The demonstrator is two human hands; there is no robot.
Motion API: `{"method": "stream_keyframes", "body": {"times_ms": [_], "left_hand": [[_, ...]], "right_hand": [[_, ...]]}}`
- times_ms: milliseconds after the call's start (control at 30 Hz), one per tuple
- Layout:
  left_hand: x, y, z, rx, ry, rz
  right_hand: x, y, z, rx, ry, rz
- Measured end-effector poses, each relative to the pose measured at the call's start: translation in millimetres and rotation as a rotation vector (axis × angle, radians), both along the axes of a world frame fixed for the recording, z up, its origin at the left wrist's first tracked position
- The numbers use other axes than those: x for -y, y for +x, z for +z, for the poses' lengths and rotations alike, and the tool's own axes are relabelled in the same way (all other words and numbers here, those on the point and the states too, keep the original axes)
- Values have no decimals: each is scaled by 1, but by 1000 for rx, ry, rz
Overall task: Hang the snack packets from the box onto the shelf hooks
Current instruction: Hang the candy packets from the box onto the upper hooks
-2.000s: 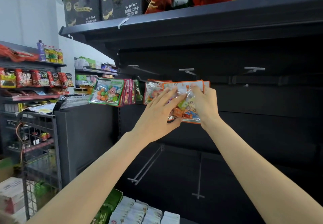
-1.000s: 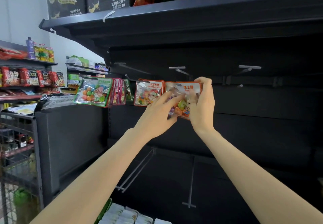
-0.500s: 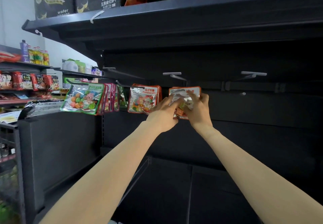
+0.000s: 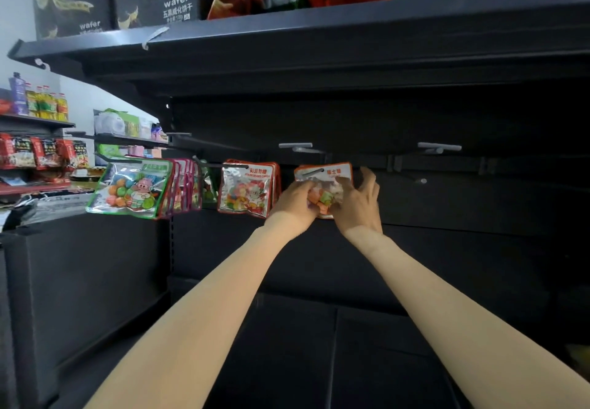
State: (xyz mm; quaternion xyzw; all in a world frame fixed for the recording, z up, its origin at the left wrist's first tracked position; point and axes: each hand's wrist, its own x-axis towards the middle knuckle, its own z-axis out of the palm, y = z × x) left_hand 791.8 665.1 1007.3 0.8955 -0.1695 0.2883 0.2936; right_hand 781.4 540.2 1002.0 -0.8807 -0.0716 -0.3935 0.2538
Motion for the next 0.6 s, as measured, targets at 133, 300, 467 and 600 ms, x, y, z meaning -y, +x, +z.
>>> {"method": "stream_keyframes", "body": {"times_ms": [133, 300, 467, 600], "left_hand": [[-22, -45, -3, 238, -109, 28], [-75, -114, -28, 348, -160, 134], [-158, -179, -71, 289, -237, 271], [-245, -223, -123, 167, -364, 438]], "right_hand": [[-14, -36, -8, 63, 95, 189], [-65, -82, -25, 81, 103, 424], [-148, -129, -54, -2, 168, 672], [-235, -160, -102, -146, 103, 838]]}}
